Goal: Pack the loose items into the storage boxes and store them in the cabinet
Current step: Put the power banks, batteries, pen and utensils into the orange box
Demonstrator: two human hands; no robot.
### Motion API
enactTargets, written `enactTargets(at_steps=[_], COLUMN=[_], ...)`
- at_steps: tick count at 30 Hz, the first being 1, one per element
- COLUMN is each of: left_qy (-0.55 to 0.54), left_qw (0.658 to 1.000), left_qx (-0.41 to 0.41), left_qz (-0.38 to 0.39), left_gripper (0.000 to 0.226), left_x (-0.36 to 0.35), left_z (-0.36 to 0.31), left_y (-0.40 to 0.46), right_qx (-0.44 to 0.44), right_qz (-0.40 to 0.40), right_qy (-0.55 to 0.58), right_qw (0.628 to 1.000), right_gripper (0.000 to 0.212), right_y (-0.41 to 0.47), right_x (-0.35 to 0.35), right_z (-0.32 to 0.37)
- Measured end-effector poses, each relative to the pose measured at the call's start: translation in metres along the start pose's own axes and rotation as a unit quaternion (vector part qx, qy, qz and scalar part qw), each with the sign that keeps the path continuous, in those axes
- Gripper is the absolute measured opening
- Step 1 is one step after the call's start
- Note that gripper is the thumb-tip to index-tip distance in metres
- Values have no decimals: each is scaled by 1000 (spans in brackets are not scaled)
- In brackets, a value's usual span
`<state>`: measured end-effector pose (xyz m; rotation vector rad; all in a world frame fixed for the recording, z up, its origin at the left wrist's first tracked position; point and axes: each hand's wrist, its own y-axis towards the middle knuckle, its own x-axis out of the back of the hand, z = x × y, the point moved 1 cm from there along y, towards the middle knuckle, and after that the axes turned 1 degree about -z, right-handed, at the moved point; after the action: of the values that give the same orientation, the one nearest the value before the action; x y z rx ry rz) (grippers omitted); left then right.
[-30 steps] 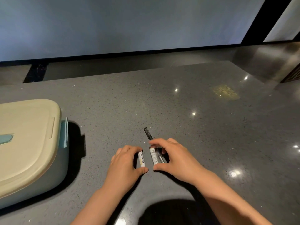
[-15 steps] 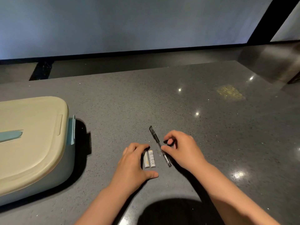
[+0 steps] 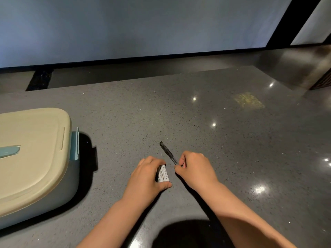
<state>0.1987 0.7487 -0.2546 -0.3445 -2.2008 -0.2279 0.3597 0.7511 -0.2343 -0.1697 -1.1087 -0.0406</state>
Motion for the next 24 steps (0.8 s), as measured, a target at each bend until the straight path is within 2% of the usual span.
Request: enactTargets(at_steps=[3,6,12,17,20,24], left_qy=[-21,-51,-132,-222,-248,-217], left_qw=[999,995,972,933,902,871], left_qx=[-6,-52,-182,-282,-334,-388], left_qz=[-37,-70,-72,33,115,208], left_gripper=[59,56,51,49,48,48], left_x=[15,31,39,-8,-47,-99], left_z=[-11,-42,-159,-273,-324,-371], left_y=[-4,-7,-10,-39,-66,-92], right_qx=[-16,-43,-108,-199,-279,-401], right_qz=[-43,-121,-266,-358,-414,-404], right_qy=[22,68,102,40,11,-21], right_qw=[999,989,952,911,866,822], right_gripper=[7,7,9,11,10,12], right_y=[-21,-57,-167,-277,-343,-408], right_x=[27,65,144,193,210,211], right_z=[-1,-10,-51,-106,-144,-193])
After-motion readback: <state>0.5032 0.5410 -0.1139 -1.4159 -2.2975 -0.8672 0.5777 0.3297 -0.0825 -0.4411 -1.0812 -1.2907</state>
